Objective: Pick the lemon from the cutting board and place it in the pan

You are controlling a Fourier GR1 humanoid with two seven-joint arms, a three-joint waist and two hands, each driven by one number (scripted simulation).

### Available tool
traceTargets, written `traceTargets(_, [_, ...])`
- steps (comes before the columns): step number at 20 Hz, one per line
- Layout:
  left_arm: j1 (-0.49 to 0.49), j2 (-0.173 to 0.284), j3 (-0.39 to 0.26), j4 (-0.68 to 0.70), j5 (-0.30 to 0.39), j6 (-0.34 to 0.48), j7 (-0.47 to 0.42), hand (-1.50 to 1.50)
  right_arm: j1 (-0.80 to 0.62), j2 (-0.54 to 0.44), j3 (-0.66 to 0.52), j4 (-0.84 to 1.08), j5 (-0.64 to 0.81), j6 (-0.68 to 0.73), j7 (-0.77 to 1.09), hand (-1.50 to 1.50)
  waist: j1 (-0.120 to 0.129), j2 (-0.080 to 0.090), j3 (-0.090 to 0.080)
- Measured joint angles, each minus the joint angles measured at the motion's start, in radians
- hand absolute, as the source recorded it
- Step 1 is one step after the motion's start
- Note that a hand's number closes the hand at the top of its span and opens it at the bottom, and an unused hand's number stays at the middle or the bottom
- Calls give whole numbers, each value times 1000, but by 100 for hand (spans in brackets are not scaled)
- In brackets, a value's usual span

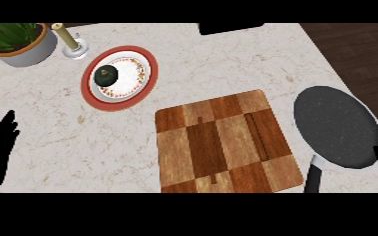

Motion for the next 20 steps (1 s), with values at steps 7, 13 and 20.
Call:
traceTargets(7, [-22,-14,-33,-32,-15,-14,-8,0,180,6,-261,88,-266,10,-344,150,72,23,-4])
traceTargets(13, [-80,-23,-70,-49,-38,-40,18,0,219,37,-417,216,-436,149,-503,150,153,40,-6])
traceTargets(20, [-137,-43,-76,-14,-62,-69,13,0,27,91,-363,390,-412,221,-490,150,198,48,-7])
